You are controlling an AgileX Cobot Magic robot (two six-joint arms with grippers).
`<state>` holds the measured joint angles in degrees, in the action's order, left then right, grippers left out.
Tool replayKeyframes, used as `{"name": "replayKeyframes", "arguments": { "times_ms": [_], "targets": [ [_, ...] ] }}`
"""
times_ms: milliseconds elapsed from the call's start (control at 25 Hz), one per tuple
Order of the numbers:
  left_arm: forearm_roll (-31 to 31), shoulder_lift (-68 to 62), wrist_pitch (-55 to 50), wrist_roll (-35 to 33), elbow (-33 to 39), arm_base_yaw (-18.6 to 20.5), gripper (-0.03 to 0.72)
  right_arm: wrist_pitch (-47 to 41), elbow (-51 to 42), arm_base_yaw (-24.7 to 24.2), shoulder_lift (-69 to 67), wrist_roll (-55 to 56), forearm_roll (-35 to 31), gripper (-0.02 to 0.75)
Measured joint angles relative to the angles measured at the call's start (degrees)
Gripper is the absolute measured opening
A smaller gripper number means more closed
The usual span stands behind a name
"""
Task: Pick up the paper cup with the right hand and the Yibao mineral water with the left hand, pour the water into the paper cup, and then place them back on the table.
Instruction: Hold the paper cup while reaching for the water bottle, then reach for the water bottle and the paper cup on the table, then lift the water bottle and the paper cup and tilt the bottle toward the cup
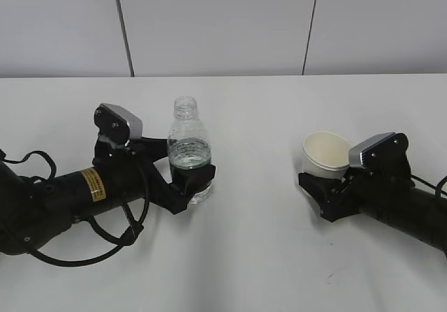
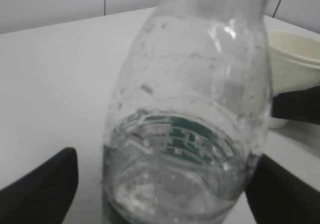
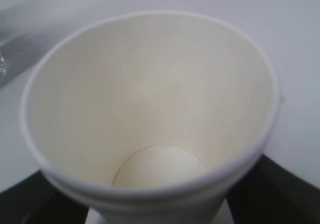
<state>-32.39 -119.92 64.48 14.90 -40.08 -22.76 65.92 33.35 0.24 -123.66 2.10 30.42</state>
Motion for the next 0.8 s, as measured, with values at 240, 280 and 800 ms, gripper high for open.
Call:
{"name": "replayKeyframes", "arguments": {
  "times_ms": [240,280,800],
  "targets": [
    [0.47,0.0,-0.28,0.0,-0.15,0.0,0.58,0.0,0.0,0.0,0.0,0.0,0.0,0.566],
    [0.47,0.0,-0.28,0.0,-0.15,0.0,0.56,0.0,0.0,0.0,0.0,0.0,0.0,0.566],
    [0.42,0.0,-0.28,0.0,-0.15,-0.04,0.44,0.0,0.0,0.0,0.0,0.0,0.0,0.566]
  ]
}}
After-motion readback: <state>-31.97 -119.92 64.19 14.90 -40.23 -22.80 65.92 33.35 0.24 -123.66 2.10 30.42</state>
